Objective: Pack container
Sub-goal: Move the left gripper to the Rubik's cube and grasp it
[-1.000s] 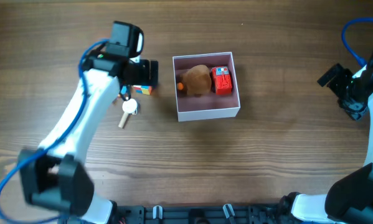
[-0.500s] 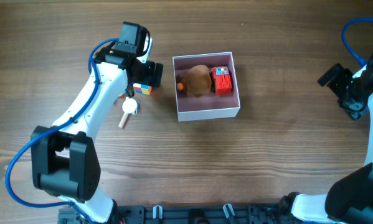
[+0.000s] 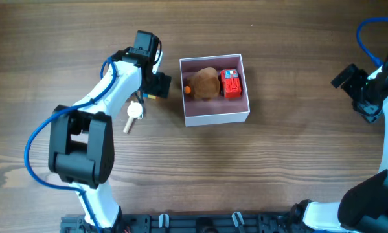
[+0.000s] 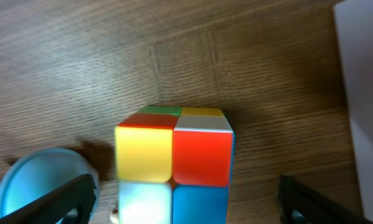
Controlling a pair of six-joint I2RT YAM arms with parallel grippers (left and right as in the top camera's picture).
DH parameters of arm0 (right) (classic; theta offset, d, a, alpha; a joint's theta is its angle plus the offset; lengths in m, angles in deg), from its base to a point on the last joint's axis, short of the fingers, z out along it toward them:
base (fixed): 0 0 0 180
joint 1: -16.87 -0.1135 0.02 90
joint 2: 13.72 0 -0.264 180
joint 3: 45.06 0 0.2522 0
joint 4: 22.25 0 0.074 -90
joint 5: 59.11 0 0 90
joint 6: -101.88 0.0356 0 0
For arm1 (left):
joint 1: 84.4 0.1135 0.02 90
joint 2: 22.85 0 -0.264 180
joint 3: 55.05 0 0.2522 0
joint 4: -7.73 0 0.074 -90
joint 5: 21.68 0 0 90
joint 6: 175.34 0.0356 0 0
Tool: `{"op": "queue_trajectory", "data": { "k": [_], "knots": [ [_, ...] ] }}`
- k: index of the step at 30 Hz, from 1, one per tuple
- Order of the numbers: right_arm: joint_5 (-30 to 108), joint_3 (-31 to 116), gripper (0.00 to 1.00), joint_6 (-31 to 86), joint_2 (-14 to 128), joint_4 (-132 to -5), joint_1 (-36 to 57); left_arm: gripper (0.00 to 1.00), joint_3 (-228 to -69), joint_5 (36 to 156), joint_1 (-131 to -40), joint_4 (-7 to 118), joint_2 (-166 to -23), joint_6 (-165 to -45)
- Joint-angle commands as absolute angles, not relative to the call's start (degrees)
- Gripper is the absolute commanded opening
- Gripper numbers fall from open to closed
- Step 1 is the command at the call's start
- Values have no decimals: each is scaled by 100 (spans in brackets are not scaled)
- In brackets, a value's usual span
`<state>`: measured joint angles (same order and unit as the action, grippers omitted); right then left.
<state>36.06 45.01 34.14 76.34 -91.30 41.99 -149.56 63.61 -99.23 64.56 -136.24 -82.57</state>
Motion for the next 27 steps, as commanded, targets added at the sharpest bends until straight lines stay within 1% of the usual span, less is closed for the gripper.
{"op": "queue_trajectory", "data": {
  "k": [1, 3, 9, 17, 21, 24, 25, 27],
  "knots": [
    [3697, 4483, 100, 3443, 7693, -9003, 4212, 87, -15015, 6402, -9836, 6467, -13798, -8146],
    [3697, 4483, 100, 3443, 7693, -8931, 4212, 84, -15015, 6400, -9827, 6458, -13816, -8146],
    [3695, 4483, 100, 3443, 7693, -8848, 4212, 66, -15015, 6402, -9825, 6351, -13816, -8146],
    [3695, 4483, 100, 3445, 7693, -8848, 4212, 63, -15015, 6444, -9827, 6371, -13816, -8146],
    [3697, 4483, 100, 3445, 7693, -8848, 4212, 66, -15015, 6437, -9827, 6546, -13764, -8141],
    [3697, 4483, 100, 3445, 7693, -8848, 4212, 65, -15015, 6439, -9812, 6602, -13718, -8143],
    [3695, 4483, 100, 3445, 7693, -8848, 4212, 57, -15015, 6439, -9812, 6607, -13718, -8146],
    [3697, 4483, 100, 3441, 7693, -8848, 4212, 49, -15015, 6439, -9812, 6626, -13718, -8143]
  ]
}}
